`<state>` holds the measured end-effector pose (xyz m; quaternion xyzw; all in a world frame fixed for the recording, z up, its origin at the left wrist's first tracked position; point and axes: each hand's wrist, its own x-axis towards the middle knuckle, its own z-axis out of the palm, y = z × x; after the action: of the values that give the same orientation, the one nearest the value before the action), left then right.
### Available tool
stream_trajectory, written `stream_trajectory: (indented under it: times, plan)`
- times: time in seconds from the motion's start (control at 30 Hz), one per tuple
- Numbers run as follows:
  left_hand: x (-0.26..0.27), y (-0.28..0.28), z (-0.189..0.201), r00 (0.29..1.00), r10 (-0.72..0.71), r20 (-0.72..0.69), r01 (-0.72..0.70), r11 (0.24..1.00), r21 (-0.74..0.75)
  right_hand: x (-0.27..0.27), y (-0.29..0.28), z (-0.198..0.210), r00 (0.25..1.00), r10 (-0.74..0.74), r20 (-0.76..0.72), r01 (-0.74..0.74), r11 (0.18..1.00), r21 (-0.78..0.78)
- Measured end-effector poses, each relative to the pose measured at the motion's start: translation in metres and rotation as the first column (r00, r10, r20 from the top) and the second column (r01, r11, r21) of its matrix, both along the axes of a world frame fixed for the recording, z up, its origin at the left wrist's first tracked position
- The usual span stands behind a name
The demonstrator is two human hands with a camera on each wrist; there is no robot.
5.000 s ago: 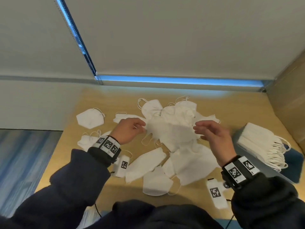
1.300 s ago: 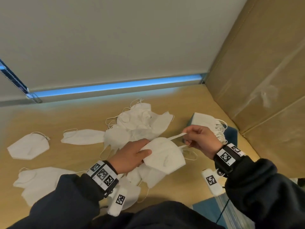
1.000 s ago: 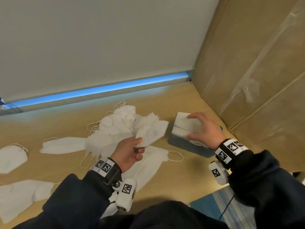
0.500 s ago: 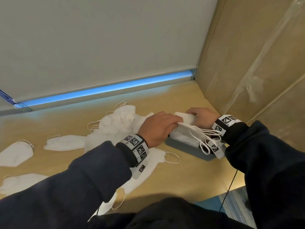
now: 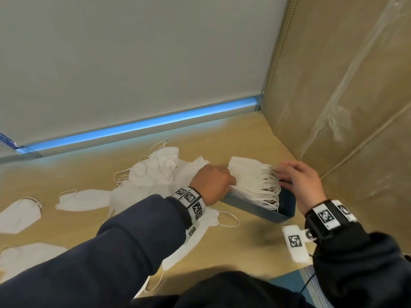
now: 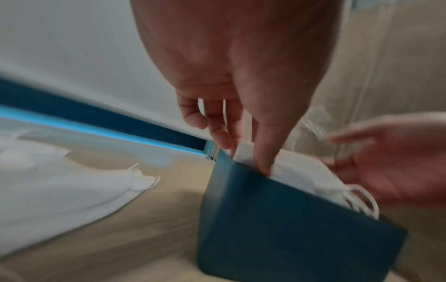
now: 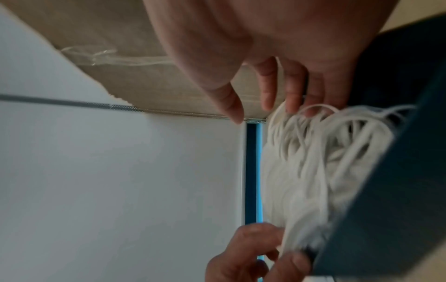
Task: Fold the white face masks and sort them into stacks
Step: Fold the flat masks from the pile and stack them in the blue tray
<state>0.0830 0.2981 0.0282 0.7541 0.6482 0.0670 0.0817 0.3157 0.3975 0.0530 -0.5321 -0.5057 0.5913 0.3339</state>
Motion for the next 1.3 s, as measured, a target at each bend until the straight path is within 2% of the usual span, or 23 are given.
stream_trajectory:
  times: [0.07, 0.1, 0.13, 0.17, 0.23, 0.3, 0.33, 0.37, 0.47, 0.53, 0.63, 0.8, 0.93, 1.07, 1.17, 1.3]
  plan:
    - [-0.005, -0.005, -0.004, 0.986, 0.083, 0.145, -0.077, 0.996, -0.048, 0.007, -0.014, -0.008, 0.990, -0.055, -0.132, 0.022, 0.971, -0.239]
    - [-0.009, -0.008, -0.006, 0.957, 0.157, 0.245, -0.144, 0.987, -0.072, 0.009, -0.021, -0.011, 0.985, -0.064, -0.163, 0.010, 0.951, -0.309]
    - [-0.012, -0.011, -0.005, 0.899, 0.246, 0.363, -0.224, 0.969, -0.103, 0.009, -0.027, -0.012, 0.983, -0.062, -0.173, -0.003, 0.936, -0.353]
    - [-0.015, -0.013, -0.008, 0.806, 0.342, 0.484, -0.311, 0.939, -0.147, 0.008, -0.032, -0.010, 0.983, -0.052, -0.175, -0.018, 0.926, -0.377]
    - [-0.017, -0.018, -0.013, 0.553, 0.509, 0.660, -0.429, 0.852, -0.299, 0.004, -0.035, -0.007, 0.985, -0.017, -0.171, -0.051, 0.920, -0.388]
    - [-0.014, -0.023, -0.018, 0.278, 0.618, 0.736, -0.429, 0.765, -0.480, -0.004, -0.030, -0.006, 0.989, 0.024, -0.146, -0.086, 0.900, -0.428]
    - [-0.011, -0.025, -0.019, 0.185, 0.643, 0.743, -0.405, 0.739, -0.538, -0.009, -0.026, -0.008, 0.988, 0.058, -0.140, -0.118, 0.876, -0.467]
    - [-0.007, -0.027, -0.020, 0.141, 0.652, 0.745, -0.396, 0.727, -0.561, -0.013, -0.022, -0.009, 0.985, 0.099, -0.142, -0.159, 0.842, -0.516]
    - [0.000, -0.030, -0.021, 0.104, 0.648, 0.754, -0.409, 0.719, -0.562, -0.024, -0.012, -0.013, 0.968, 0.172, -0.180, -0.248, 0.731, -0.636]
    - [0.003, -0.030, -0.022, 0.119, 0.659, 0.743, -0.442, 0.705, -0.554, -0.026, -0.008, -0.015, 0.965, 0.184, -0.188, -0.263, 0.712, -0.652]
    - [0.005, -0.032, -0.026, 0.166, 0.655, 0.738, -0.487, 0.705, -0.516, -0.028, -0.004, -0.015, 0.971, 0.155, -0.181, -0.236, 0.717, -0.655]
    - [0.005, -0.031, -0.024, 0.195, 0.679, 0.708, -0.483, 0.695, -0.533, -0.029, -0.007, -0.021, 0.978, 0.028, -0.206, -0.158, 0.744, -0.649]
    - [0.007, -0.025, -0.020, 0.247, 0.698, 0.672, -0.496, 0.687, -0.531, -0.026, -0.006, -0.017, 0.964, -0.020, -0.266, -0.175, 0.706, -0.686]
    - [0.003, -0.022, -0.017, 0.237, 0.725, 0.646, -0.411, 0.678, -0.610, -0.026, -0.005, -0.020, 0.948, -0.072, -0.310, -0.163, 0.727, -0.666]
    - [0.003, -0.018, -0.015, 0.210, 0.758, 0.617, -0.402, 0.643, -0.652, -0.026, -0.005, -0.023, 0.954, -0.102, -0.282, -0.120, 0.730, -0.673]
    - [0.007, -0.015, -0.017, 0.238, 0.777, 0.582, -0.422, 0.623, -0.659, -0.028, -0.006, -0.023, 0.954, -0.158, -0.255, -0.056, 0.741, -0.670]
